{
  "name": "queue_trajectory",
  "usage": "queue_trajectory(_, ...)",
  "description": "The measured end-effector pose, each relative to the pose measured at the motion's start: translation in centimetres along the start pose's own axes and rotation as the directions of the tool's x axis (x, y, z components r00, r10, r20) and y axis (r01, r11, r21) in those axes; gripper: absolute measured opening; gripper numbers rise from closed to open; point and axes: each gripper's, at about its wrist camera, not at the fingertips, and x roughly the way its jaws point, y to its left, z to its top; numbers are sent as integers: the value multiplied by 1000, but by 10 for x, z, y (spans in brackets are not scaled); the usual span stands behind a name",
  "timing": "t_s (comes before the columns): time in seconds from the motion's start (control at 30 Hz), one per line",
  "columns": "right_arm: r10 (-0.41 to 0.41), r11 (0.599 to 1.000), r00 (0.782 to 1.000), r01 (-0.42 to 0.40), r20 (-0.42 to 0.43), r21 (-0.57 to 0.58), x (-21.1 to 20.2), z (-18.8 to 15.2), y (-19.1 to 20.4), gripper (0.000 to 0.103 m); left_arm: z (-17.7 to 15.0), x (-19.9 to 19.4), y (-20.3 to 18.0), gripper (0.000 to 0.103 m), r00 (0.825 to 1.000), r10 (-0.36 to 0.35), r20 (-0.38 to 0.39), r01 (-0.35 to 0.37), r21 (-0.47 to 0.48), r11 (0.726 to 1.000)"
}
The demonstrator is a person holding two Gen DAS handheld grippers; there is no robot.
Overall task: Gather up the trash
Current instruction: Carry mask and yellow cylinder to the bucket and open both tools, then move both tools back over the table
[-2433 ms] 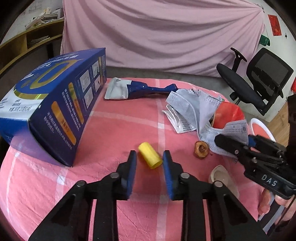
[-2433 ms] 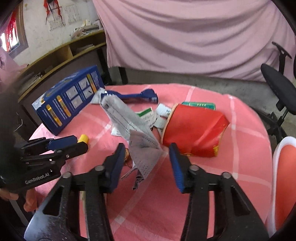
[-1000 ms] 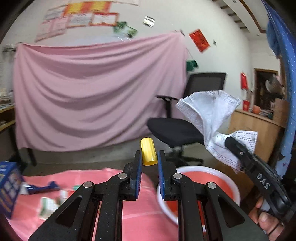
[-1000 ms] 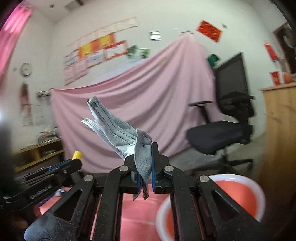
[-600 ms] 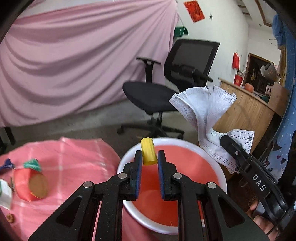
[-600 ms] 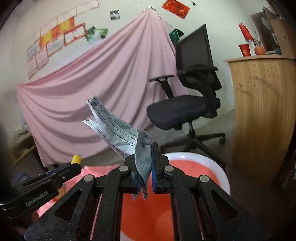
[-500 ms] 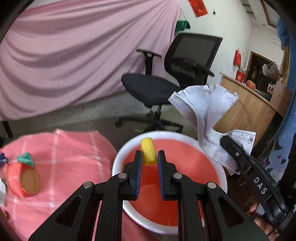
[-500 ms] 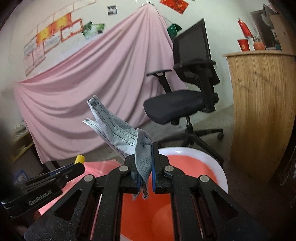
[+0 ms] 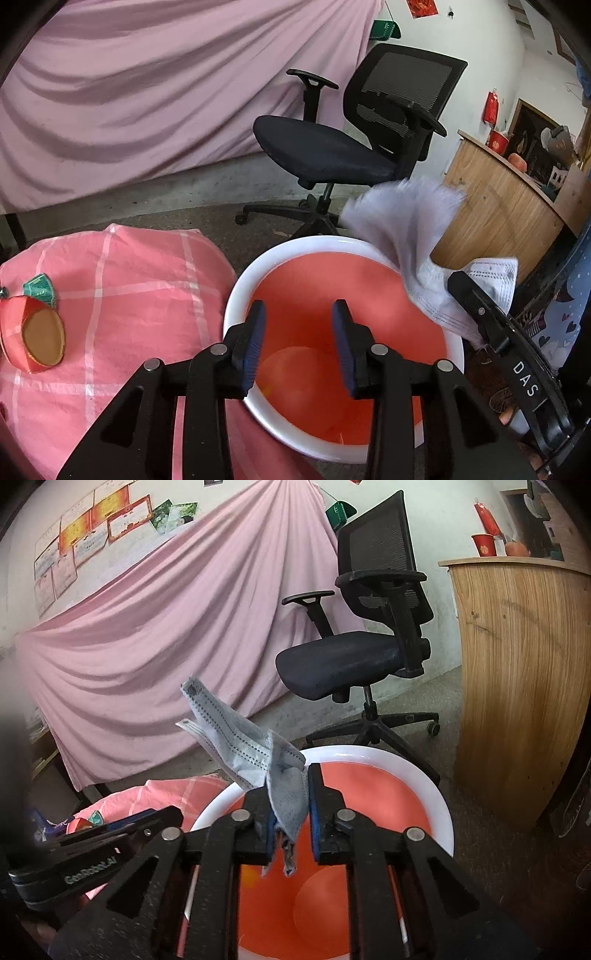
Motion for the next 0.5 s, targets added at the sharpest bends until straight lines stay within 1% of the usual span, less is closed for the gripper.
queue_trajectory(0.17,2,1000,1000,-2,11,-2,-4,3,1,51,-2,-18,11,33,999,33,34,-32,-33,999)
queue_trajectory(0.33,6,1000,1000,-5,28,-18,-8,4,8,64,-6,-51,27,46,992,76,102,-69,-72,995)
queue_trajectory(0.47,21,999,999,-19,47,-33,-11,5,18,80,-12,-84,46,52,979,121,164,-102,-115,988)
queue_trajectory(0.5,28,999,998,-26,54,-37,-13,5,21,82,-14,-94,52,55,975,133,180,-111,-127,986)
